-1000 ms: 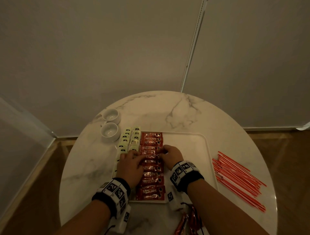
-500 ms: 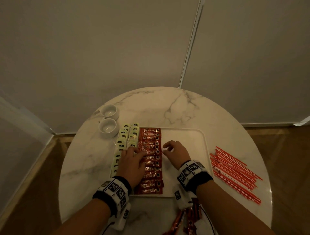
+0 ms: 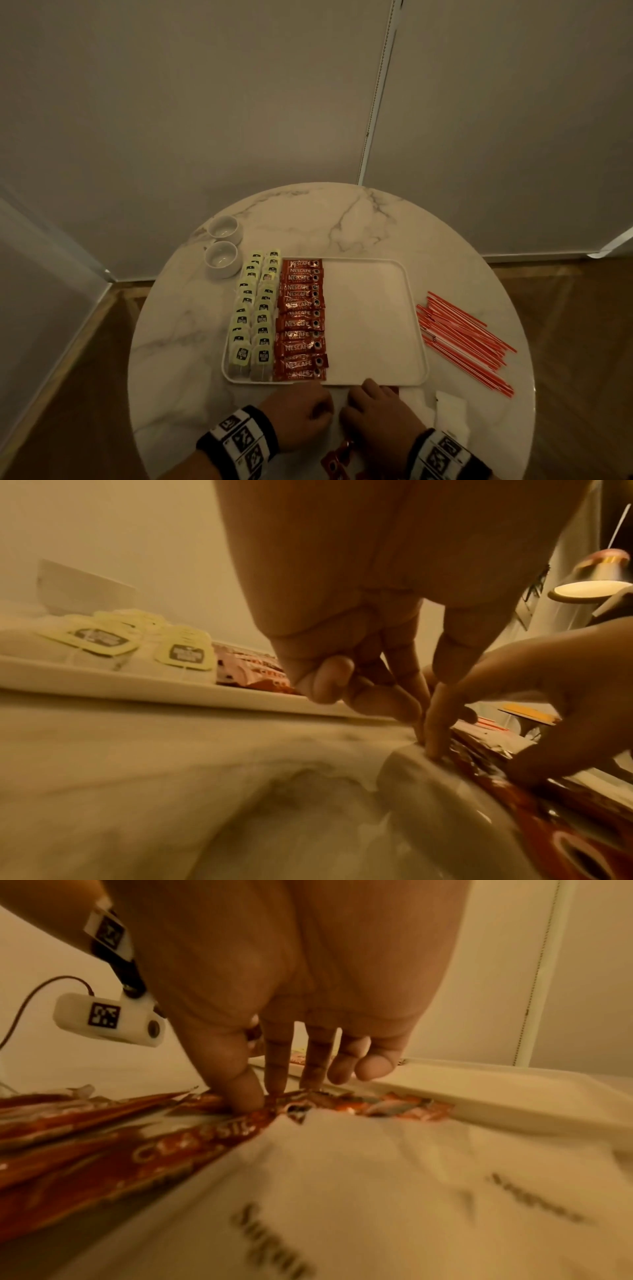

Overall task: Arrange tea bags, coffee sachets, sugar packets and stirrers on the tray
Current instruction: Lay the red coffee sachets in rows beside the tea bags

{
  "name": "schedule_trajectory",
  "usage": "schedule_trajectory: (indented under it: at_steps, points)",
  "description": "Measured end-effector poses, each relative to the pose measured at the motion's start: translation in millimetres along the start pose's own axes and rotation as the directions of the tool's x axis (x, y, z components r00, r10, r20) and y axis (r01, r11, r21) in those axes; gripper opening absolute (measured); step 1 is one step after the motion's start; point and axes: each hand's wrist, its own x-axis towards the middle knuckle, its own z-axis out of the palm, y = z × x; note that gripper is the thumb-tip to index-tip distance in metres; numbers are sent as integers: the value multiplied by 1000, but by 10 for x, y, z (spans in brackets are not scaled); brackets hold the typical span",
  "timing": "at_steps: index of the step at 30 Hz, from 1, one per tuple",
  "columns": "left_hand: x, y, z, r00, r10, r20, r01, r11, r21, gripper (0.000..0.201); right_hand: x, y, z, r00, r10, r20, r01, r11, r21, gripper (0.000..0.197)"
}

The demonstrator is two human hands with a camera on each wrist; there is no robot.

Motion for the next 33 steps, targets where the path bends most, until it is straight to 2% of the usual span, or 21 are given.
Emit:
schedule_trajectory:
  at_steps: [3, 6, 8, 10, 13, 14, 16, 18, 21, 25, 27, 29, 30, 31, 33]
  points:
    - [10, 88, 40, 998, -19, 59, 17, 999, 40, 28, -44, -38, -18, 997, 41, -70, -44, 998, -48, 33]
    - [17, 134, 97, 996, -54, 76, 50, 997, 50, 39, -74, -37, -19, 997, 62, -45, -63, 998, -14, 30]
    - [16, 178, 127, 996, -60, 69, 57, 997, 54, 45, -88, -25, -55, 995, 60, -83, -61, 998, -8, 27]
    - [10, 206, 125, 997, -66, 31, 66, 998, 19, 45, -101, -36, -148, 987, 101, -128, -95, 994, 49, 28]
    - [9, 204, 62, 992, -50, -112, 45, 998, -42, 34, -101, 15, -247, 959, 166, -229, -116, 969, 216, 30]
    - [12, 196, 29, 986, -51, -159, 42, 997, -60, 30, -101, 20, -313, 949, 198, -247, -120, 947, 299, 28]
    - [7, 191, -57, 971, -80, -226, 50, 990, -135, 24, -106, 48, -428, 946, 256, -201, -127, 858, 498, 25]
    - [2, 165, -157, 954, -153, -256, 68, 948, -312, 19, -102, 83, -530, 944, 297, -146, -138, 755, 641, 21]
    - [-23, 113, -314, 942, -225, -249, 66, 851, -520, 13, -111, 157, -662, 933, 325, -153, -98, 640, 762, 7]
    - [-29, 130, -468, 941, -264, -210, 46, 716, -696, 9, -84, 214, -758, 920, 371, -126, -47, 424, 904, 16]
    - [-3, 117, -501, 923, -312, -225, 28, 638, -769, 12, -51, 225, -762, 917, 386, -100, -20, 293, 956, 18]
    - [27, 95, -508, 900, -349, -262, 0, 600, -800, 13, -16, 239, -743, 923, 381, -55, -16, 179, 984, 19]
    - [41, 83, -506, 884, -365, -294, -16, 603, -797, 11, 7, 241, -732, 927, 374, -29, -32, 155, 987, 19]
    - [48, 76, -501, 862, -384, -331, -24, 620, -784, 9, 30, 240, -714, 929, 369, -5, -63, 171, 983, 18]
    - [67, 64, -487, 818, -422, -391, -23, 656, -755, 6, 63, 219, -691, 934, 358, 16, -133, 305, 943, 15]
